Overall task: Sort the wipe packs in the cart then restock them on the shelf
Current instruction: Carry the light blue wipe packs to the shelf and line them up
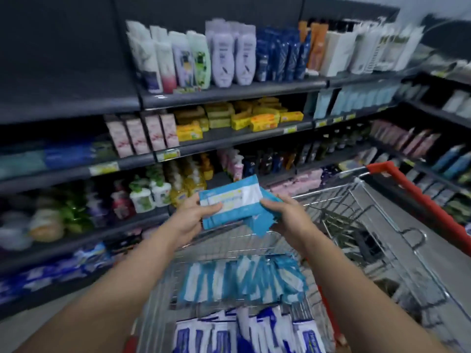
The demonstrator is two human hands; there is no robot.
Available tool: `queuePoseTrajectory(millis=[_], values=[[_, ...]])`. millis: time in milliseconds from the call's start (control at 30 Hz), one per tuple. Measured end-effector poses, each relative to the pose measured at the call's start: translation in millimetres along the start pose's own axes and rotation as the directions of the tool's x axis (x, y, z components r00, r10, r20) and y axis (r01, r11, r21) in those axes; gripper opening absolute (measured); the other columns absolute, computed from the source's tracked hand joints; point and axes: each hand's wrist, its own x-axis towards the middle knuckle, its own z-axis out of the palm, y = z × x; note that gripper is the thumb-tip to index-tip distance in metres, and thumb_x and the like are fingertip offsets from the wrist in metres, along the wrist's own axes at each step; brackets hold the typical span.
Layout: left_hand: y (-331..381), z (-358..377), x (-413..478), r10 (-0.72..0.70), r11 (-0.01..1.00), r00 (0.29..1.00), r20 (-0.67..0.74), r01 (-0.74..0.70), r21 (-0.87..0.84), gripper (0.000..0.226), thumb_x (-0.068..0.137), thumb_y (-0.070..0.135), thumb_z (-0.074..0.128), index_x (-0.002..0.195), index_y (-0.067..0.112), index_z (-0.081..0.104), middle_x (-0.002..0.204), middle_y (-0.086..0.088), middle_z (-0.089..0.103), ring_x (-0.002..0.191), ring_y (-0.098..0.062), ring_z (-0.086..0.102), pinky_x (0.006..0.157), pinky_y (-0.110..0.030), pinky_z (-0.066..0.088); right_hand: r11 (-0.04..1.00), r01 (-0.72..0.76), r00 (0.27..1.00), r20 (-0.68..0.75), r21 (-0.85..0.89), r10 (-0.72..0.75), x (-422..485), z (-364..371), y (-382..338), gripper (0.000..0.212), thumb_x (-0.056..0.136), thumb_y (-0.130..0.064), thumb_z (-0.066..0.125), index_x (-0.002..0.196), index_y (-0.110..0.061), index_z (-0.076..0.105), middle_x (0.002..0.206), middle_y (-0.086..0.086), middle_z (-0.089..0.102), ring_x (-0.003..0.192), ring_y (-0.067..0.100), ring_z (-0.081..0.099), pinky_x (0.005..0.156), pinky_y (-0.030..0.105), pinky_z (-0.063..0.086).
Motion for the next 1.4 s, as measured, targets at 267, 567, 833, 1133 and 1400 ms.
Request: queuePoseTrajectory(millis=[267, 567, 833, 1133, 1400], values=[[164.4, -128.2, -111.8, 0.291, 0.956, 0.915, -0.281, -0.266, 0.123, 0.022, 0.081, -0.001, 0.061, 0.097, 0.015, 0.064, 0.083, -0.003, 0.073, 0.073, -0.017, 0.067, 0.06, -0.03, 0.054, 0.965, -0.072, 0.971, 0.237, 0.252, 0.011, -6.7, 185.9, -65.1, 0.026, 0.092, -0.01, 0.049, 0.117, -0.007, 0.057, 0.091, 0.012, 0.073, 0.065, 0.022, 0.071, 0.048, 0.032, 0.056], [257.6, -299.7, -216.5, 0.314, 0.947, 0.8, -0.512, -0.304, 0.105, 0.03, 0.075, -0.007, 0.067, 0.103, 0.006, 0.064, 0.093, -0.01, 0.073, 0.08, -0.017, 0.07, 0.07, -0.031, 0.058, 0.972, -0.222, 0.747, 0.655, 0.082, 0.116, 9.6, 419.5, -86.3, 0.048, 0.082, -0.006, 0.06, 0.129, -0.013, 0.051, 0.115, 0.013, 0.067, 0.08, 0.024, 0.072, 0.053, 0.032, 0.057], [334.0, -496.9, -264.6, 0.42, 0.899, 0.644, -0.64, -0.393, 0.195, 0.021, 0.078, -0.004, 0.064, 0.093, 0.01, 0.068, 0.084, -0.003, 0.074, 0.076, -0.018, 0.07, 0.071, -0.032, 0.058, 0.988, -0.153, 0.812, 0.573, 0.032, 0.107, 37.4, 633.1, -55.8, 0.035, 0.085, 0.007, 0.055, 0.106, -0.021, 0.054, 0.088, 0.005, 0.063, 0.074, 0.018, 0.063, 0.045, 0.021, 0.051], [426.5, -654.4, -248.7, 0.52, 0.693, 0.737, -0.433, -0.068, 0.718, 0.011, 0.092, 0.031, 0.06, 0.098, 0.022, 0.058, 0.07, 0.007, 0.066, 0.049, -0.01, 0.059, 0.038, -0.021, 0.039, 0.999, -0.032, 0.875, 0.484, -0.006, 0.031, 80.0, 805.0, -43.4, 0.028, 0.084, 0.013, 0.058, 0.108, -0.003, 0.058, 0.104, 0.02, 0.057, 0.079, 0.023, 0.061, 0.056, 0.02, 0.056], [480.6, -708.4, -164.1, 0.297, 0.771, 0.874, -0.384, 0.018, 0.637, 0.029, 0.065, 0.011, 0.077, 0.092, 0.001, 0.071, 0.081, -0.011, 0.073, 0.069, -0.019, 0.065, 0.061, -0.024, 0.049, 0.948, 0.097, 0.872, 0.486, -0.304, 0.067, 176.1, 833.3, -65.0, 0.056, 0.068, 0.02, 0.069, 0.117, -0.002, 0.053, 0.098, 0.016, 0.064, 0.082, 0.022, 0.066, 0.065, 0.022, 0.058]])
